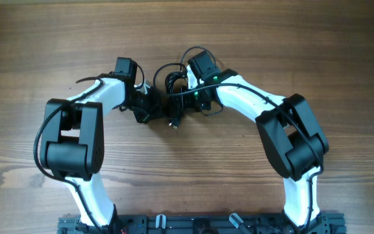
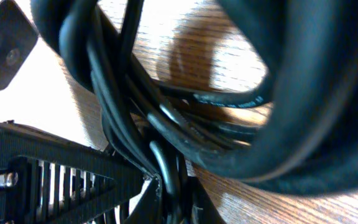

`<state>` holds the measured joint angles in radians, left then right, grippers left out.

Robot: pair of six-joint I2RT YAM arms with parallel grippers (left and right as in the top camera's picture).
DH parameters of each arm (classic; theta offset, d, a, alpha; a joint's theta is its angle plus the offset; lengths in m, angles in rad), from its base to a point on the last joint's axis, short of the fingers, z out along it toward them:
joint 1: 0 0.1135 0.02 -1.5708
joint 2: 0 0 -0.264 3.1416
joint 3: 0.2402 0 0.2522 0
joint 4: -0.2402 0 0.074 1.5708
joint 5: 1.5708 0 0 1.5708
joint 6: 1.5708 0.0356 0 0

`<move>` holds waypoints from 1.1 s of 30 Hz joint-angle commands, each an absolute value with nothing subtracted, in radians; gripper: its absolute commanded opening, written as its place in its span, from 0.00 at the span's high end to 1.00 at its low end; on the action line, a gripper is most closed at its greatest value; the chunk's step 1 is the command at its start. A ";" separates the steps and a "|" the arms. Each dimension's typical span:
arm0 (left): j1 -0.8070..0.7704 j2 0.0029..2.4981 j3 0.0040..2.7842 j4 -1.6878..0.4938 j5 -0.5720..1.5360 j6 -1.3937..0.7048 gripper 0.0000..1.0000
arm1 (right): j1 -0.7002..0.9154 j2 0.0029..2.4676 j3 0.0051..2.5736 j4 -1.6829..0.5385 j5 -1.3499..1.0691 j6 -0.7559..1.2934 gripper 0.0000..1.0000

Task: Untangle cables

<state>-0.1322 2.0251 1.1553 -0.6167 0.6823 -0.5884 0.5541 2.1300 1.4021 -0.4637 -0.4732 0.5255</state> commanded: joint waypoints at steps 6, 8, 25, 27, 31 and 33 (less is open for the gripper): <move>-0.148 2.063 1.111 -0.636 0.563 -0.572 0.96 | 0.556 2.128 1.394 -0.482 -0.571 0.528 0.96; -0.149 2.063 1.111 -0.644 0.562 -0.560 0.96 | 0.540 2.080 1.394 -0.488 -0.579 0.534 0.96; -0.149 2.063 1.111 -0.644 0.511 -0.554 0.96 | 0.241 1.863 1.394 -0.398 -1.065 0.591 0.96; -0.149 2.063 1.111 -0.645 0.511 -0.553 0.96 | 0.265 1.863 1.394 -0.462 -0.968 0.551 0.96; -0.149 2.063 1.111 -0.647 0.511 -0.554 0.96 | 0.356 1.863 1.394 -0.597 -0.705 0.498 0.95; -0.149 2.063 1.111 -0.646 0.511 -0.554 0.96 | 0.409 1.863 1.393 -0.627 -0.596 0.503 0.73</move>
